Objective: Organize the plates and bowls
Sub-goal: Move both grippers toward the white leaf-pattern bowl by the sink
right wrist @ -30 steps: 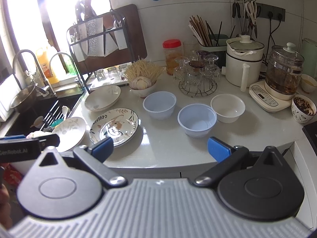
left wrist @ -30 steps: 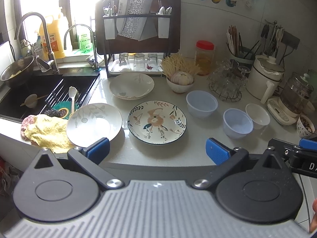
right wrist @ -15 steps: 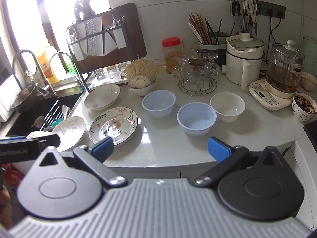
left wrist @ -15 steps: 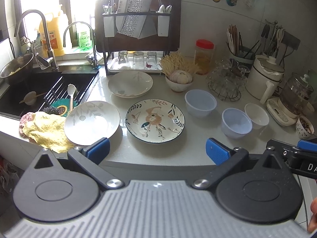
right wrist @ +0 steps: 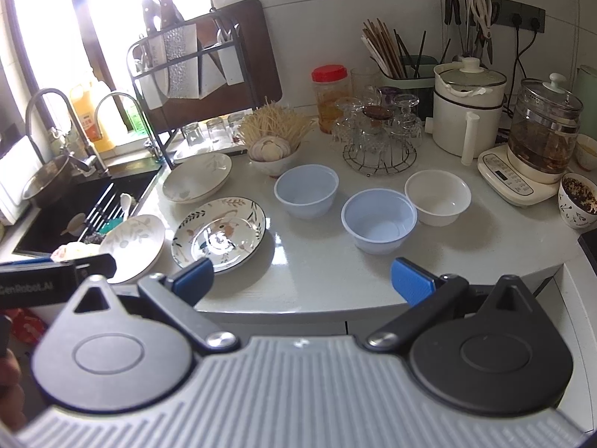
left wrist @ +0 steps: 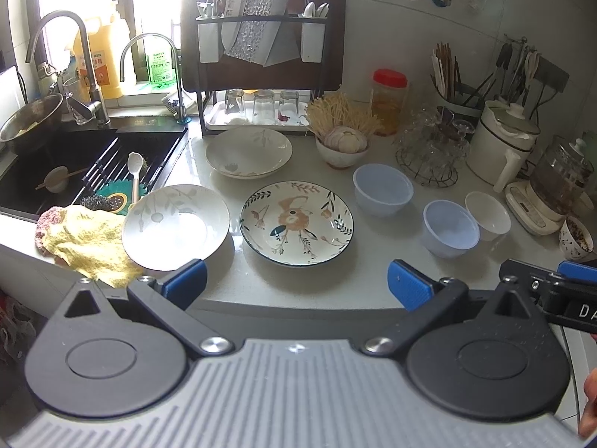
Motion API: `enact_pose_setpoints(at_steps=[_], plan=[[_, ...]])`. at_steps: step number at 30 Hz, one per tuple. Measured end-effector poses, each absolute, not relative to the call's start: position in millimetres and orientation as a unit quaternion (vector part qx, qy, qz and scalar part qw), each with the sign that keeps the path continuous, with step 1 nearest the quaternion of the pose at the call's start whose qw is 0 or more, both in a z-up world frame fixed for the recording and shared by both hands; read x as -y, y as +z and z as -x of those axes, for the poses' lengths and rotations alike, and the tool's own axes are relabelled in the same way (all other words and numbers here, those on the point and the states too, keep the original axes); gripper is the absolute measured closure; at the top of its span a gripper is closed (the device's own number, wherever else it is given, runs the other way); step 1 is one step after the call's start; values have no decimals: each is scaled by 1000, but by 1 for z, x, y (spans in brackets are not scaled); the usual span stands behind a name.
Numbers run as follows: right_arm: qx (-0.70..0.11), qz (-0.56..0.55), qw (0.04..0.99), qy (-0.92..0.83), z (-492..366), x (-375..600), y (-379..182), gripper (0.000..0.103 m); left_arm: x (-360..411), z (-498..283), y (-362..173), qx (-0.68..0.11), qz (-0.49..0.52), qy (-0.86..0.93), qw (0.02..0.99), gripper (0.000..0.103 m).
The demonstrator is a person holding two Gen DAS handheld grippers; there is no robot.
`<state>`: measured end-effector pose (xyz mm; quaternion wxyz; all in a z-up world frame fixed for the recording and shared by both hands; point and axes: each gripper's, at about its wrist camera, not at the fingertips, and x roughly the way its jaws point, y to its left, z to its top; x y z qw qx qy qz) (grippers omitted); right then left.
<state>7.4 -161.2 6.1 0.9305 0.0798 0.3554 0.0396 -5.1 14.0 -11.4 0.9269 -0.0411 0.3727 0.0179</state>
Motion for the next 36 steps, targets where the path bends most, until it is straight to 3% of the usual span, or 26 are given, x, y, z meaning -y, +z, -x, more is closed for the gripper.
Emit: enact_pose_setpoints(at_steps=[20, 36], plan=[[-378, -126, 916, 38, -24, 93, -3, 0, -101, -24, -35, -391, 36, -15, 920, 0], [-372, -126, 912, 117, -91, 66, -14, 2, -133, -76, -44, -399, 68, 34, 914, 0]])
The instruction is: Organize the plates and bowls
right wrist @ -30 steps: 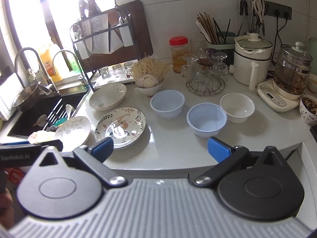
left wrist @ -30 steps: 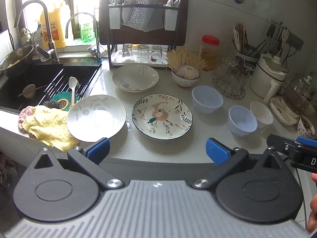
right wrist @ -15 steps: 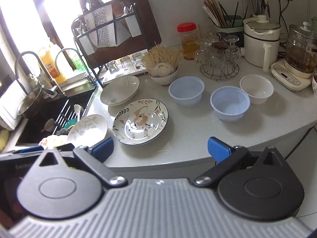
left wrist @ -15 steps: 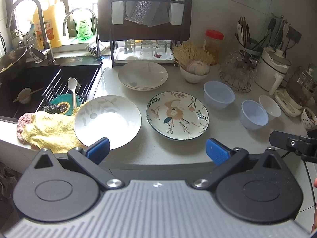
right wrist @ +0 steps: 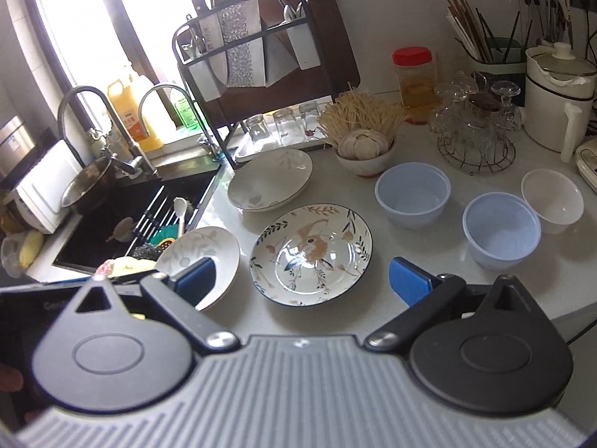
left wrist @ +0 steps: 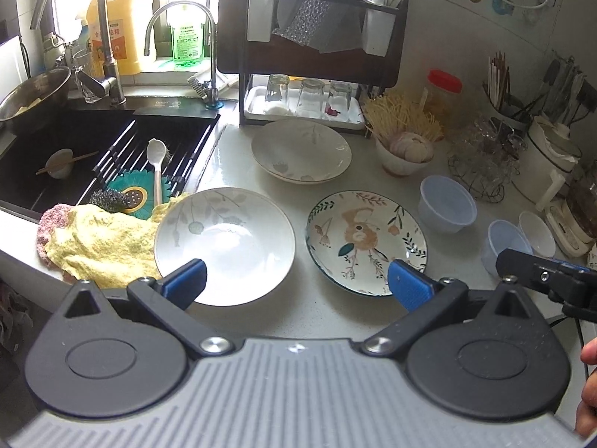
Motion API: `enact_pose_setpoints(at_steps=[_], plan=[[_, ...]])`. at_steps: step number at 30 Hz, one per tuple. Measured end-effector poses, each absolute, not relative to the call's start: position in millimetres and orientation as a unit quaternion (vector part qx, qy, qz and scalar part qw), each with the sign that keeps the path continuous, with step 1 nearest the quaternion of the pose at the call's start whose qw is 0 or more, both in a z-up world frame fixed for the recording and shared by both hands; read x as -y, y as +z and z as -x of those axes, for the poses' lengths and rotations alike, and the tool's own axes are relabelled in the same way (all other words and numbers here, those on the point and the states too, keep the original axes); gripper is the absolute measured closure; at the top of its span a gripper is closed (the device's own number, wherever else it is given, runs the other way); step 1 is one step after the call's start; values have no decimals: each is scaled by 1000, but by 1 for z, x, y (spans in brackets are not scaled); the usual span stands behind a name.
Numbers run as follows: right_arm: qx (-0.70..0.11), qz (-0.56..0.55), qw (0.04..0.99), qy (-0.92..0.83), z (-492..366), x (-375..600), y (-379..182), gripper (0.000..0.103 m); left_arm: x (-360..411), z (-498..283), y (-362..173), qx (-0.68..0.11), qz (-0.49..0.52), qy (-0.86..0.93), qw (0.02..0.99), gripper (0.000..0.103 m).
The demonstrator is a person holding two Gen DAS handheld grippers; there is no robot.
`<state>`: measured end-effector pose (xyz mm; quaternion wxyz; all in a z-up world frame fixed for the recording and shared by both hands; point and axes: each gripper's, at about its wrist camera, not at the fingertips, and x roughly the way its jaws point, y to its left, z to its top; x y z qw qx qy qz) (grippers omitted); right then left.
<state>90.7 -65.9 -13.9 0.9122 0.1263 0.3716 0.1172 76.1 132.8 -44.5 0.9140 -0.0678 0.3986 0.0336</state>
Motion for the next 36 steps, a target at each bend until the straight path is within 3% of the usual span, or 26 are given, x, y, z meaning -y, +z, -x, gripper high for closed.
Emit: enact_pose_setpoints(at_steps=[8, 14, 17, 24, 36], plan=[[-400, -172, 893, 115, -124, 32, -36, 3, -184, -124, -66, -413, 84, 5, 907, 0], [-436, -226, 868, 75, -146, 6, -63, 11, -226, -164, -83, -424, 71, -47, 902, 0], [-447, -239, 860, 63, -154, -8, -74, 21, -250, -182, -95, -435, 83, -67, 894, 0], [-473, -266, 838, 52, -163, -45, -103, 27, -295, -220, -124, -458, 76, -78, 882, 1], [-497, -323, 805, 34, -179, -87, -141, 49, -348, -267, -182, -513, 64, -80, 853, 48]])
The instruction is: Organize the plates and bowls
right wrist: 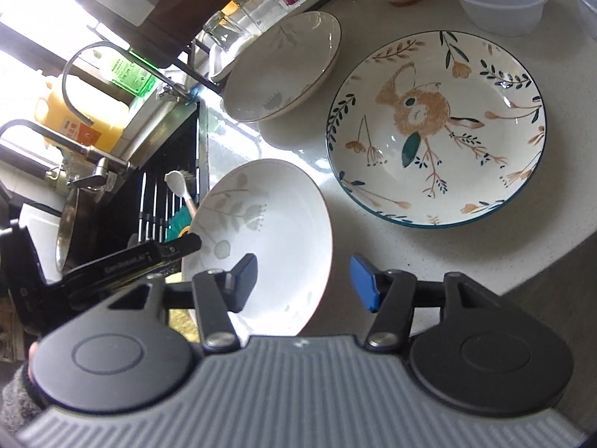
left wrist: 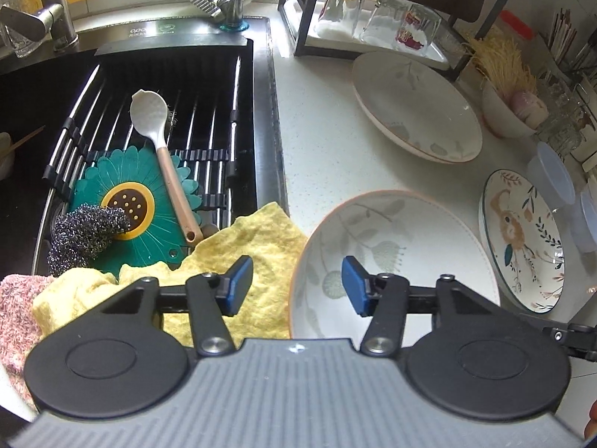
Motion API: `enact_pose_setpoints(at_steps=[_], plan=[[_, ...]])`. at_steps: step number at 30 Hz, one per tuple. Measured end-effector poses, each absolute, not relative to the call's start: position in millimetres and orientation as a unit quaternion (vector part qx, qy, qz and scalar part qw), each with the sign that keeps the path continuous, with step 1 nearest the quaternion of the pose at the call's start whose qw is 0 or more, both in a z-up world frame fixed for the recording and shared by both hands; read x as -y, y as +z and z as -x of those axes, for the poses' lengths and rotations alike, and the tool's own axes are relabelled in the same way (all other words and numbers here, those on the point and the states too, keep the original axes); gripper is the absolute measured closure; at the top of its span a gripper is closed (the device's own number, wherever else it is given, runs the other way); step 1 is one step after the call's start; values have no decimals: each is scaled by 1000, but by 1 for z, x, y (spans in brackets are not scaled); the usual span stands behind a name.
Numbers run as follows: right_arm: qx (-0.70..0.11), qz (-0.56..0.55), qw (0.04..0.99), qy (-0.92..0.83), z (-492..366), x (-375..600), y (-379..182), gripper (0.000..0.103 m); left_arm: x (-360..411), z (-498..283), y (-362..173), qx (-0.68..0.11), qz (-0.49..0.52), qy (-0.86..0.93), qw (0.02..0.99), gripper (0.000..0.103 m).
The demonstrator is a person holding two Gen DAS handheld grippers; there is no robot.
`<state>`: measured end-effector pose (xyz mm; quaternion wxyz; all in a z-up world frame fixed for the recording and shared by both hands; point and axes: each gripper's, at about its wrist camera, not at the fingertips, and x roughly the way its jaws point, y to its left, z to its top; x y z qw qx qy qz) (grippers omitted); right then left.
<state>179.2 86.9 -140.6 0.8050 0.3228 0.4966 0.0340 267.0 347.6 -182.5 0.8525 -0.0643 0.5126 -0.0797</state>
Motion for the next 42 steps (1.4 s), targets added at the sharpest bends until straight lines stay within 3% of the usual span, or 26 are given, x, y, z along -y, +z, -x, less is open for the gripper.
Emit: enact_pose_setpoints(at_steps=[5, 13, 18, 31, 42], plan=[[-500, -309, 809, 9, -191, -99, -148, 56, -354, -280, -197, -524, 66, -93, 844, 59], [-517, -310, 798, -18, -203, -96, -163, 79, -351, -282, -198, -521, 60, -129, 841, 73], [-514, -301, 803, -21, -203, -100, -165, 80, -350, -284, -199, -524, 66, -150, 836, 83], [-507, -253, 824, 6, -213, -102, -149, 80, -353, -281, -194, -527, 71, -168, 830, 83], [-498, -227, 836, 46, -224, -88, -120, 80, -346, -275, -153, -501, 113, -138, 847, 83]])
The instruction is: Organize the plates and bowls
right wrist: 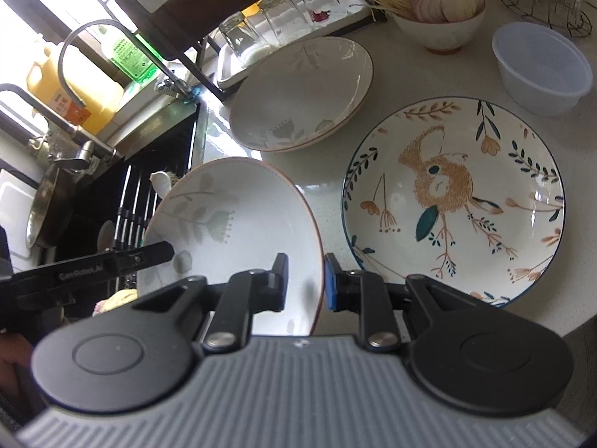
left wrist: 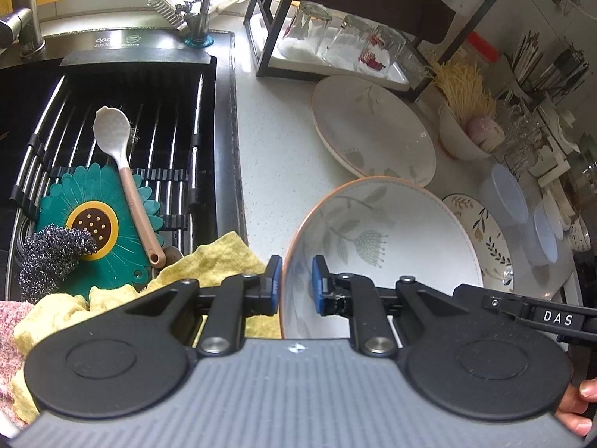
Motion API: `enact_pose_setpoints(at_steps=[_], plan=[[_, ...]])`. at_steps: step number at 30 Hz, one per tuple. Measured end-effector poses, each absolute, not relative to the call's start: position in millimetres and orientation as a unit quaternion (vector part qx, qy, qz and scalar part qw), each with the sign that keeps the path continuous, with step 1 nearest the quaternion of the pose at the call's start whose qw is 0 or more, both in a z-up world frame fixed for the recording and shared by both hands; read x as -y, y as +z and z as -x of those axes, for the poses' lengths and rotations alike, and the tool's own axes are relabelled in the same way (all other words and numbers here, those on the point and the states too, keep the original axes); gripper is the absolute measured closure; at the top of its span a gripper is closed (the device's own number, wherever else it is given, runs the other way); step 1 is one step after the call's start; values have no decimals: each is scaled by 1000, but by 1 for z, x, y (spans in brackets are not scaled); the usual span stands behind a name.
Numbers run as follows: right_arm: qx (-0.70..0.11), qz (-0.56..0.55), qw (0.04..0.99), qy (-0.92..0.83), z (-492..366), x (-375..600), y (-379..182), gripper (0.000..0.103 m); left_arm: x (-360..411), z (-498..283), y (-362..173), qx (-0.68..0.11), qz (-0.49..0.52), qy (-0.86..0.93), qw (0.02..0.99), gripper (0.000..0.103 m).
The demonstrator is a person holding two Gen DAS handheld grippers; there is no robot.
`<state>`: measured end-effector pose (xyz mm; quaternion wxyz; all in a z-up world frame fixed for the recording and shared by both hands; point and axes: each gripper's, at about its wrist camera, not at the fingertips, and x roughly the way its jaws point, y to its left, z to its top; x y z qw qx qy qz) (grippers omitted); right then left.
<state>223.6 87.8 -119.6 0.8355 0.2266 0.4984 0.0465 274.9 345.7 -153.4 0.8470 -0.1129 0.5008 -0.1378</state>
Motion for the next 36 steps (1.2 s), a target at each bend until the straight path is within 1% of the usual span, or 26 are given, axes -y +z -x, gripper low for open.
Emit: enact_pose_setpoints(at_steps=[9, 18, 26, 36], plan=[[-462, -231, 855, 48, -222, -44, -93, 80, -305, -280, -121, -474, 123, -142, 860, 83], [-445, -229, 865, 34, -218, 7, -90, 80, -244, -284, -109, -465, 112, -150, 865, 83], [-450, -212, 868, 15, -215, 44, -102, 80, -194, -285, -118, -483, 105, -141, 858, 83], [-464, -176, 868, 17, -230, 63, -120, 80, -158, -297, -141, -509, 91, -111, 849, 83]])
